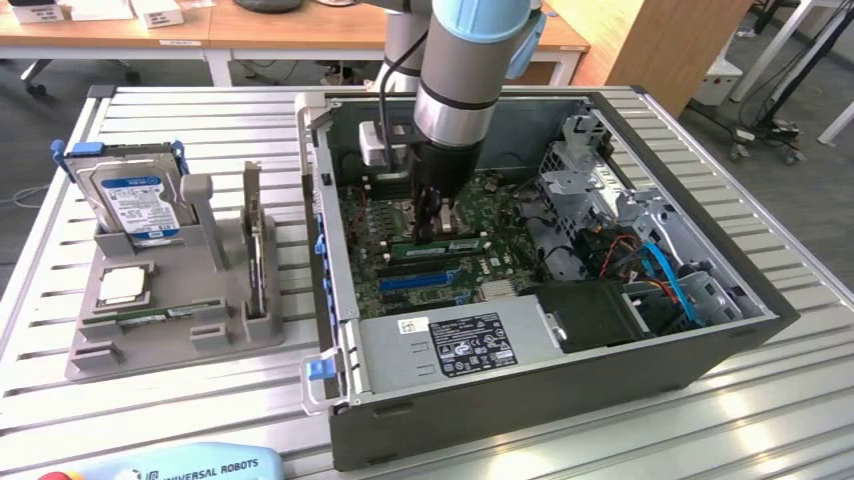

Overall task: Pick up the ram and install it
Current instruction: 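Press down the ram until it locks into place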

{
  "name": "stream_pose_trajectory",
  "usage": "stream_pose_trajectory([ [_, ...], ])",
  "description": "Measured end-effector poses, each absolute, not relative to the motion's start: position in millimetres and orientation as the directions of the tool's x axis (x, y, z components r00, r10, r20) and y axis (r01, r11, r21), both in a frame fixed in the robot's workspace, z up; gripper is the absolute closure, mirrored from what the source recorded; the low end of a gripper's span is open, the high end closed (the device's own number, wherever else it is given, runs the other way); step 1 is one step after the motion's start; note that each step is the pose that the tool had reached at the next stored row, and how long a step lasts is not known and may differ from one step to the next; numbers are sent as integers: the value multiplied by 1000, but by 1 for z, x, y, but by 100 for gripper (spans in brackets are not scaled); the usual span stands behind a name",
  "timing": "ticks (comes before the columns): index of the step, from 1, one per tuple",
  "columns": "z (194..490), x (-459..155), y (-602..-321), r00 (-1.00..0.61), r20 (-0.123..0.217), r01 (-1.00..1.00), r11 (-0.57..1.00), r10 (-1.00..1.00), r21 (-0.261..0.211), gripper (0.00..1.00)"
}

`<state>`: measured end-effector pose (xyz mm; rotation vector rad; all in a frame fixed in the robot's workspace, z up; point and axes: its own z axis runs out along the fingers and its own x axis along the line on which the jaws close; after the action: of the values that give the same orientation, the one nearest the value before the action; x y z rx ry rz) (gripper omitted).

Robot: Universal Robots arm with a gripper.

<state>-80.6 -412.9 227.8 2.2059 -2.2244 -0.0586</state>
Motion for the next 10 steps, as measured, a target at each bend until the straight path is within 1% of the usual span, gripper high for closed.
stream_pose_trajectory([
  [10,226,-81,-413,-9,-20,-999,8,-1000,33,90],
])
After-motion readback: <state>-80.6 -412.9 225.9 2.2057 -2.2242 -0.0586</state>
